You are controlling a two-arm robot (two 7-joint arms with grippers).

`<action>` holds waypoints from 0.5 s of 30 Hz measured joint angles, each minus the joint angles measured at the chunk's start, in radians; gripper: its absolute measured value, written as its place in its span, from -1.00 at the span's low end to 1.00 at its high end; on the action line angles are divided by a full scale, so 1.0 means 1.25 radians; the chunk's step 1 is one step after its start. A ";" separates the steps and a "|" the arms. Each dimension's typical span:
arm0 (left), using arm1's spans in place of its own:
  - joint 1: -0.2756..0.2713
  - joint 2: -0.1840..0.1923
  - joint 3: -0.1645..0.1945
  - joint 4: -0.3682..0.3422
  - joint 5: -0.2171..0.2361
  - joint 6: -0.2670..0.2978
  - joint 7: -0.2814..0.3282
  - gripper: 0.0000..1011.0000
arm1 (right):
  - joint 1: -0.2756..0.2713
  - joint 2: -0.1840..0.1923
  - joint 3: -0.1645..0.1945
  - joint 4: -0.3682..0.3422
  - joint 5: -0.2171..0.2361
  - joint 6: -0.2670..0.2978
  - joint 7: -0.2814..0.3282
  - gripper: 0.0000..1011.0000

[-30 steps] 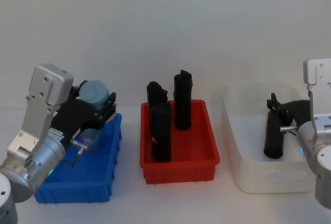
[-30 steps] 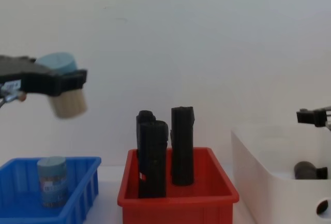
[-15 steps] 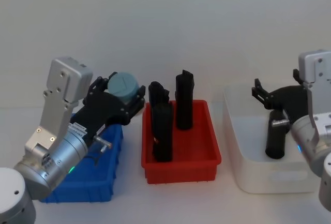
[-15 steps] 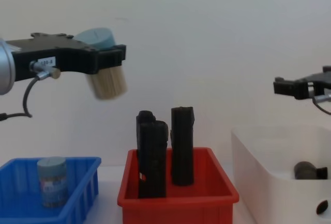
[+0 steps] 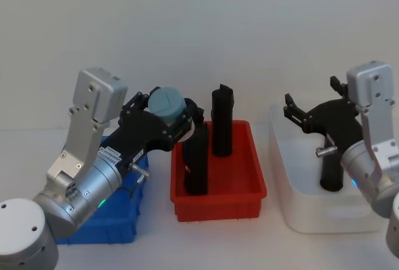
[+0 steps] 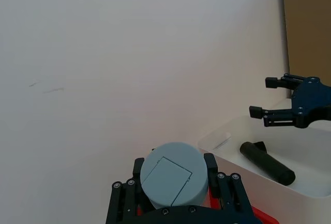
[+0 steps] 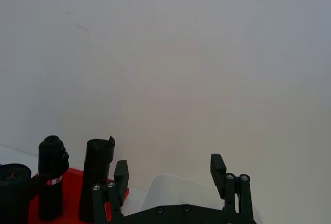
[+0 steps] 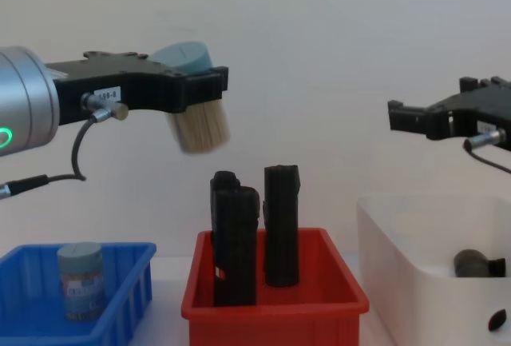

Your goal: Pick the cotton swabs from the blue box and place them into the white box.

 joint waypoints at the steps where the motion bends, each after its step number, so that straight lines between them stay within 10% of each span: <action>1: -0.002 -0.003 0.001 0.003 0.002 -0.001 -0.002 0.38 | 0.000 0.000 -0.001 0.002 -0.005 -0.002 0.002 0.98; 15: -0.039 -0.042 0.012 0.053 0.027 -0.016 -0.031 0.38 | 0.007 0.000 -0.020 0.060 -0.109 -0.043 0.074 0.98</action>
